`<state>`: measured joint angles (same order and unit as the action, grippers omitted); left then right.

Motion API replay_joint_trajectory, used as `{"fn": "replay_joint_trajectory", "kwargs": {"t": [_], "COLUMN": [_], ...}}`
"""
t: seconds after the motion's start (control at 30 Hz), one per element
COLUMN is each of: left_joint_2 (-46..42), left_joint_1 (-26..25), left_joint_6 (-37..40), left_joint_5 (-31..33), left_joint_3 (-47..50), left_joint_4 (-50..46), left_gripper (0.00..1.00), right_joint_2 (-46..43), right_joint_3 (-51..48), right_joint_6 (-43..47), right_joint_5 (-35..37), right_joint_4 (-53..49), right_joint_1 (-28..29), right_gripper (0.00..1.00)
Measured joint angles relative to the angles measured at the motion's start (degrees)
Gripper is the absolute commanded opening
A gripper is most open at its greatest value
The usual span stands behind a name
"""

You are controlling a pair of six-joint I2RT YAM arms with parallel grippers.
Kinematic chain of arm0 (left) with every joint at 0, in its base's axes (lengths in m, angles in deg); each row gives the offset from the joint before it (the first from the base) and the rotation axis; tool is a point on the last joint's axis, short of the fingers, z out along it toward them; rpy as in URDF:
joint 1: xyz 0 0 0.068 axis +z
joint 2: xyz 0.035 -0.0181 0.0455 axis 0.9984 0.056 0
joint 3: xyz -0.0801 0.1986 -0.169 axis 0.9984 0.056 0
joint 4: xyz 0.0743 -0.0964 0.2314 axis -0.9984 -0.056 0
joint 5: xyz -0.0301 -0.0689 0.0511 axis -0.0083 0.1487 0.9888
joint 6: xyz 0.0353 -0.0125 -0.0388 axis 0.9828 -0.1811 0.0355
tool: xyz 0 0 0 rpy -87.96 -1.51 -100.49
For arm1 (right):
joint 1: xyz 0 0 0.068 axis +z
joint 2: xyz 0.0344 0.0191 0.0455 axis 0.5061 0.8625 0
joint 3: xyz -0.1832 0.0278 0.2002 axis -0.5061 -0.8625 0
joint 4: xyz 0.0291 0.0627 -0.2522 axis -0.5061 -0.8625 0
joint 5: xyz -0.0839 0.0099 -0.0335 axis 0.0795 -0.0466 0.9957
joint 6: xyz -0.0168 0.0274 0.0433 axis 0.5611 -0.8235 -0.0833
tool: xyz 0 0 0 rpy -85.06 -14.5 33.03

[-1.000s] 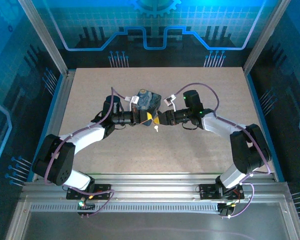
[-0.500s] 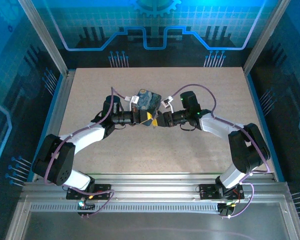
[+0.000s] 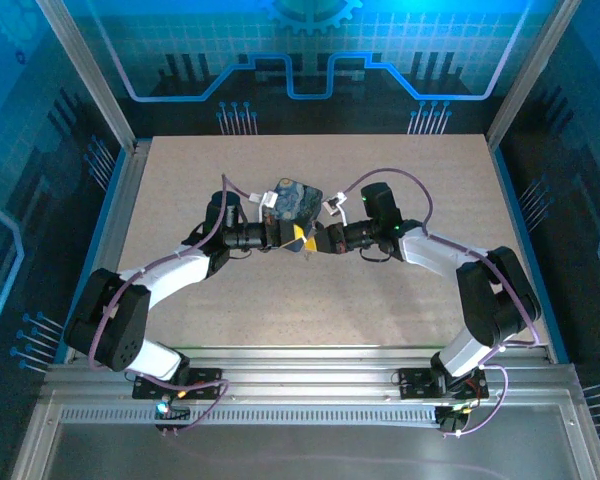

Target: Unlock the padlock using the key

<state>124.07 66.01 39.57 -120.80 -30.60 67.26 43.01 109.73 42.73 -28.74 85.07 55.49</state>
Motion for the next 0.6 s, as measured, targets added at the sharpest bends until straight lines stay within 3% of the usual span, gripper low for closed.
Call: {"fn": "replay_joint_trajectory", "kwargs": {"t": [0.1,0.23,0.37,0.43,0.6], "left_joint_2": [-0.07,-0.94,-2.21,-2.34,-0.94], "left_joint_1": [-0.02,0.17,0.22,0.00,-3.98], "left_joint_6": [0.15,0.61,2.86,5.66,12.66], "left_joint_5": [-0.02,1.95,6.99,12.57,32.79], "left_joint_3": [0.13,0.13,-0.66,-3.13,-13.68], "left_joint_4": [-0.07,-1.57,-8.41,-15.96,-35.04], "left_gripper": [0.16,0.50,0.67,0.77,0.89], "right_joint_2": [-0.83,-1.99,-2.12,-2.12,-2.34], "right_joint_3": [-0.61,-1.27,-1.33,-1.33,-1.33], "right_joint_6": [0.39,1.62,3.61,4.70,6.36], "right_joint_5": [0.57,1.18,2.58,3.76,7.06], "right_joint_4": [-0.09,-1.77,-5.38,-7.96,-12.61], "right_joint_1": [-0.02,-0.61,-2.21,-3.43,-5.86], "right_gripper": [0.00,0.00,0.00,0.00,0.00]}}
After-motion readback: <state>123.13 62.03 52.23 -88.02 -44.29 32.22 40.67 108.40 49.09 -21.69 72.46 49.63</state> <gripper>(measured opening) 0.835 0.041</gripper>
